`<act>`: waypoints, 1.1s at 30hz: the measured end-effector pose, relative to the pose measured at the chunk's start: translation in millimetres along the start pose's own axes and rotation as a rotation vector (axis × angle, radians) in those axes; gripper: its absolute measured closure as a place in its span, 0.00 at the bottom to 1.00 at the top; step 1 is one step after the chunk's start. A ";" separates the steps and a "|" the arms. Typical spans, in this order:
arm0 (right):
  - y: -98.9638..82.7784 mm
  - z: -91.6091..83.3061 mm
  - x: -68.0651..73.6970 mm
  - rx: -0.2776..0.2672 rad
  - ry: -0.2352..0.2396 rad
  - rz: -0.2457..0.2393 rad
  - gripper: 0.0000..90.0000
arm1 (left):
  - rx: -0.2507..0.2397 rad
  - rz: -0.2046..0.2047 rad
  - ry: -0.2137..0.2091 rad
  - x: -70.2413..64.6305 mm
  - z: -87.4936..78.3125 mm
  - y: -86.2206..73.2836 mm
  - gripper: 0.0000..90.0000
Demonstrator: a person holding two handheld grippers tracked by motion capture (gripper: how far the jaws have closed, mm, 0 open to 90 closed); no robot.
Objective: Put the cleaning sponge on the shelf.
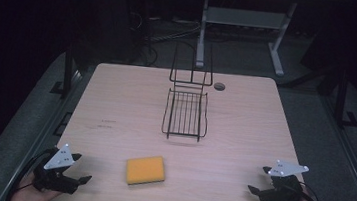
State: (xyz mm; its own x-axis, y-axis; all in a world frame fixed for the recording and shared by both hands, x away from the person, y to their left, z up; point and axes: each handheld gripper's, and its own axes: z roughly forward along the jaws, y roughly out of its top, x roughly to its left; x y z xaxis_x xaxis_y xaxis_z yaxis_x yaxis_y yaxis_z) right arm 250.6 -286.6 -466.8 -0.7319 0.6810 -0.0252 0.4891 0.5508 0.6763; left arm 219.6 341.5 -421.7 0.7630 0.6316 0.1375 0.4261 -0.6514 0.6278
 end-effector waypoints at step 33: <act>4.6 -1.5 6.2 -0.011 0.005 -0.013 0.15 | 0.041 0.115 -0.040 -10.9 -2.0 36.3 0.20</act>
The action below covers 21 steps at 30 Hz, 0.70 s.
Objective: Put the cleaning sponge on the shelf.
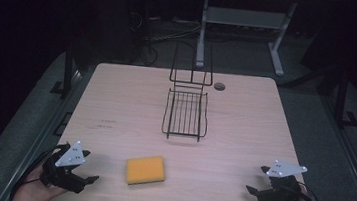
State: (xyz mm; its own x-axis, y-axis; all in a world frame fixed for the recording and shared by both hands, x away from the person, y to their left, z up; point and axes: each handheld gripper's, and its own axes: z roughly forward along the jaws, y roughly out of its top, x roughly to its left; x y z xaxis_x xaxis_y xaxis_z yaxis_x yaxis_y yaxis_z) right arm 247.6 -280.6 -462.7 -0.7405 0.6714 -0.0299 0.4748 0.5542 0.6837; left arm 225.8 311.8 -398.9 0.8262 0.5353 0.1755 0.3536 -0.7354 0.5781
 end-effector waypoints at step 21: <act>2.8 1.8 3.4 0.002 0.014 -0.014 0.15 | 0.023 0.050 -0.045 -2.9 1.3 20.1 0.20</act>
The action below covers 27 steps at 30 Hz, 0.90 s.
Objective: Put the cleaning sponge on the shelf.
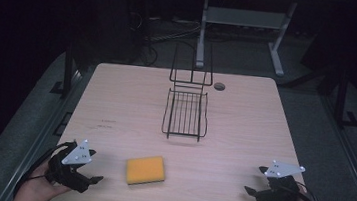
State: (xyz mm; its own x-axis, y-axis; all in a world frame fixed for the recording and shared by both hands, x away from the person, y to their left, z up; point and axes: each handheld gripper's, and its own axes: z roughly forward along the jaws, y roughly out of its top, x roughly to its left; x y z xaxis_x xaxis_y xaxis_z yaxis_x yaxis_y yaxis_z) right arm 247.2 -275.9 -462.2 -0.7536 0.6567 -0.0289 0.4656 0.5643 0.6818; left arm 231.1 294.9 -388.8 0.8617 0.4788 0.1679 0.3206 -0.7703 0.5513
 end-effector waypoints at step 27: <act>2.6 3.2 5.0 0.003 0.018 -0.016 0.15 | 0.054 0.085 -0.085 -6.8 23.5 42.7 0.20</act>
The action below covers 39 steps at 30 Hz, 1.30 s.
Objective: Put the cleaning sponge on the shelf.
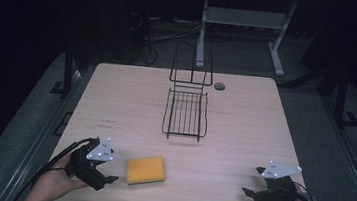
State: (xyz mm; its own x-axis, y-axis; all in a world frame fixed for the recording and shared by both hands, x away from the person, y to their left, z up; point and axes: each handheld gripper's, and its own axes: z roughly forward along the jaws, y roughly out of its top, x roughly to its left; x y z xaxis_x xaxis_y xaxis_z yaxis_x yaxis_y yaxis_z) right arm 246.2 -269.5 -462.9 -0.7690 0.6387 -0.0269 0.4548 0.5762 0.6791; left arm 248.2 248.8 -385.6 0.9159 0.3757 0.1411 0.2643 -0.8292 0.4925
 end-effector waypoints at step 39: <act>1.7 -0.3 2.4 -0.006 0.014 -0.007 0.15 | 0.040 0.066 -0.071 -1.6 34.4 43.3 0.20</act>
State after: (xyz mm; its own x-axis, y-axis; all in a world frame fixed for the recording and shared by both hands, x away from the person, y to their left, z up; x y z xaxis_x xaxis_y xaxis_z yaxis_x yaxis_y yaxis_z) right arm 245.0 -267.1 -461.6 -0.7784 0.6274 -0.0221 0.4466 0.5780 0.6830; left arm 268.6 198.0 -394.1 0.9505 0.2905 0.1104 0.2129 -0.8675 0.4497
